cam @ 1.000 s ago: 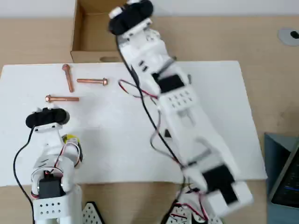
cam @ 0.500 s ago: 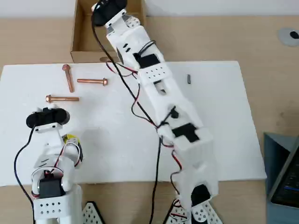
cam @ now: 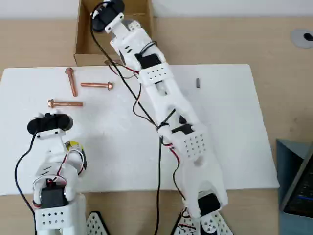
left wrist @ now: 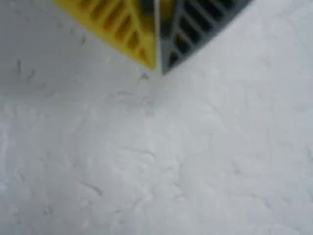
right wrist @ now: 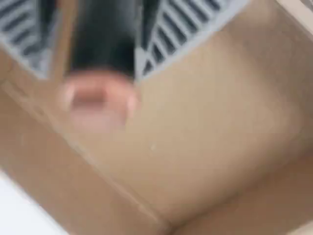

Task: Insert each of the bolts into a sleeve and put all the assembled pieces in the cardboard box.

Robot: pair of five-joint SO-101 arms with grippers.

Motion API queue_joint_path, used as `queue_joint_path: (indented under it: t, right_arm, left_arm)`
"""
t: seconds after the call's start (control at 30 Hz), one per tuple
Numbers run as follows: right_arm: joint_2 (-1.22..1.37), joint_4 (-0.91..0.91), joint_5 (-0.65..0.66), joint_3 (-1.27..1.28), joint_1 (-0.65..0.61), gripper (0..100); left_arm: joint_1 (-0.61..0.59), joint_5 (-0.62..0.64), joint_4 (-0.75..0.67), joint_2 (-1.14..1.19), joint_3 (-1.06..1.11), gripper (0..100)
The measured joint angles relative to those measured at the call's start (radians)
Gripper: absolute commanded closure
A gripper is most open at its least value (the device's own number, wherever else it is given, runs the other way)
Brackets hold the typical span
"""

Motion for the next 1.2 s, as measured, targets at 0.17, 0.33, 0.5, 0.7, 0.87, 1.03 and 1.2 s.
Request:
queue_joint_path:
  t: [0.17, 0.33, 0.5, 0.7, 0.87, 1.03, 1.2]
  right_arm:
    - [0.020, 0.009, 0.000, -0.071, 0.000, 84.3]
    - [0.021, 0.011, 0.000, -0.074, 0.000, 84.3]
    - [0.021, 0.037, 0.000, -0.081, 0.002, 84.3]
    - [0.021, 0.264, 0.000, -0.198, 0.005, 84.3]
    - [0.021, 0.476, 0.000, -0.327, 0.005, 84.3]
    - [0.021, 0.686, 0.000, -0.465, 0.005, 84.3]
    - [0.021, 0.878, 0.000, -0.582, 0.006, 84.3]
  left_arm:
    - [0.000, 0.000, 0.000, 0.000, 0.000, 100]
    - [0.000, 0.000, 0.000, 0.000, 0.000, 100]
    - [0.000, 0.000, 0.000, 0.000, 0.000, 100]
    - [0.000, 0.000, 0.000, 0.000, 0.000, 100]
    - [0.000, 0.000, 0.000, 0.000, 0.000, 100]
    - [0.000, 0.000, 0.000, 0.000, 0.000, 100]
    - [0.000, 0.000, 0.000, 0.000, 0.000, 100]
